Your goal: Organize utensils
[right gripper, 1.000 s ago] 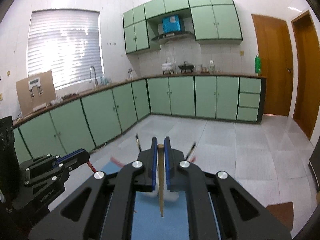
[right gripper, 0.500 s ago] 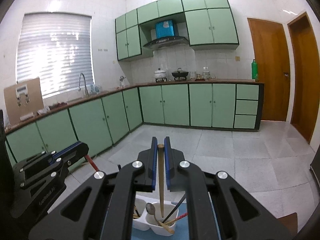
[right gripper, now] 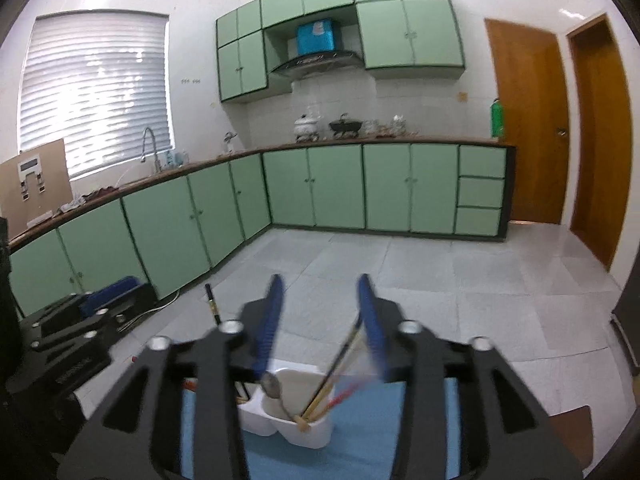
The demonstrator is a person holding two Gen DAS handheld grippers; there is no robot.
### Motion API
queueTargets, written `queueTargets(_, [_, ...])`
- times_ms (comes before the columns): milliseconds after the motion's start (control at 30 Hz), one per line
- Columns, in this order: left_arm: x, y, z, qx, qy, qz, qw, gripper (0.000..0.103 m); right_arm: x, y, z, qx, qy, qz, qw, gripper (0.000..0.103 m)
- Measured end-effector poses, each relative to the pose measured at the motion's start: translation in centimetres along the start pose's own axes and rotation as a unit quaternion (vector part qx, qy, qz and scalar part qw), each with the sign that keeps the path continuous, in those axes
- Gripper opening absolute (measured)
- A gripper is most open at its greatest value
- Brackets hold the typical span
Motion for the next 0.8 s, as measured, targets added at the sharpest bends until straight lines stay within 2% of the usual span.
queueTargets(33, [0.0, -0.6, 0.2, -0.001, 0.002, 0.002, 1.0000, 0.052, 0.1, -1.0, 0.4, 0.008, -0.001, 0.006, 1.000, 0.059])
queueTargets(133, [0.5, -3.2, 0.4, -0.007, 0.002, 0.006, 1.0000, 0.067, 0.9, -4.2, 1.4, 0.029, -0.002, 0.017, 0.999, 0.070])
queueTargets(300, [2.9, -7.4, 0.8, -0.015, -0.005, 0.001, 0.9999, 0.083, 4.0, -8.8, 3.0, 0.040, 0.022, 0.015, 0.999, 0.088])
queueTargets(500, [6.4, -10.9, 1.2, -0.031, -0.018, -0.019, 0.9992, 0.097, 9.1, -13.0, 3.5, 0.042, 0.045, -0.021, 0.998, 0.096])
queueTargets(633, [8.7, -13.3, 1.1, -0.030, -0.037, -0.035, 0.9982, 0.097, 12.2, -15.5, 2.1, 0.041, 0.031, -0.042, 0.998, 0.097])
queueTargets(800, [10.6, -15.9, 1.6, -0.034, -0.042, -0.047, 0.9974, 0.097, 14.3, -18.3, -0.2, 0.023, 0.012, -0.053, 0.998, 0.097])
Point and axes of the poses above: each gripper's, at about its wrist camera, not at the fingertips, and y roughly the way its jaws point, z to its right, x to its underside, the point moved 5 cm from there along y, roughly the way its jaws point, and after that the axes turned 4 degrees about y, right-handed, at the moved point
